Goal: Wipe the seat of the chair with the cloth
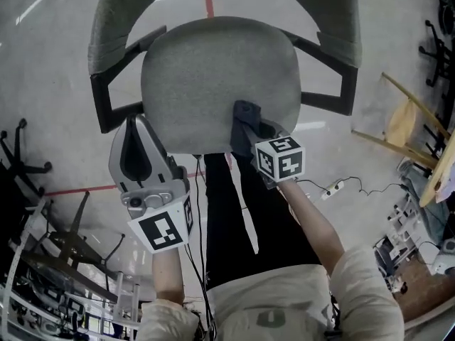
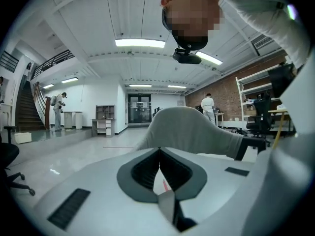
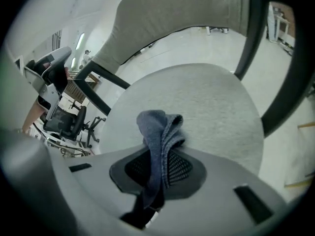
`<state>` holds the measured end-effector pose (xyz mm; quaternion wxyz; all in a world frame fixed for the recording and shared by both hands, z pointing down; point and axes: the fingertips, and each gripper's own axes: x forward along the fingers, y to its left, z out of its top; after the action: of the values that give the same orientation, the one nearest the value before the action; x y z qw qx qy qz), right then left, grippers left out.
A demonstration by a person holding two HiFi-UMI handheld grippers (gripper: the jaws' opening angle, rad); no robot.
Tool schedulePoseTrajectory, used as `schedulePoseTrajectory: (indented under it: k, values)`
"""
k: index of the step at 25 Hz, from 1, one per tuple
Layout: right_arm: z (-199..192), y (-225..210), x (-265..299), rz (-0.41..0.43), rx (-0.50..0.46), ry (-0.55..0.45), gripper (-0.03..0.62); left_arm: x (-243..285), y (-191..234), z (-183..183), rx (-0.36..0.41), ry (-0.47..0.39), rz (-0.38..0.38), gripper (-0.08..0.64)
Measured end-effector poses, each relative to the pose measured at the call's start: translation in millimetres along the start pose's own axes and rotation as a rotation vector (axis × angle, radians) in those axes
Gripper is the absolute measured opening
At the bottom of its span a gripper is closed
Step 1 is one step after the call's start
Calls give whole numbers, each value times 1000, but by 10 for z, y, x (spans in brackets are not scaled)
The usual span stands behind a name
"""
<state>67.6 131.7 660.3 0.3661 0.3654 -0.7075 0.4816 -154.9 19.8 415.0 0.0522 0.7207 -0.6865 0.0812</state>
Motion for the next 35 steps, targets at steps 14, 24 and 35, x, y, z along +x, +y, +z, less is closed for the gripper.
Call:
schedulePoseTrajectory:
  k: [14,24,35]
  values:
    - [-338,-1378,-733,-324,6,-2,57,304,-784,189,37,-16,-181,15]
    - [-392,-1451,-774,-351,64,-15,57,379,-1078,246,45,-23,-248,15]
    - [674,-718,-1096,-274,25,-168,57,434,-939,739,1,-95,-205,15]
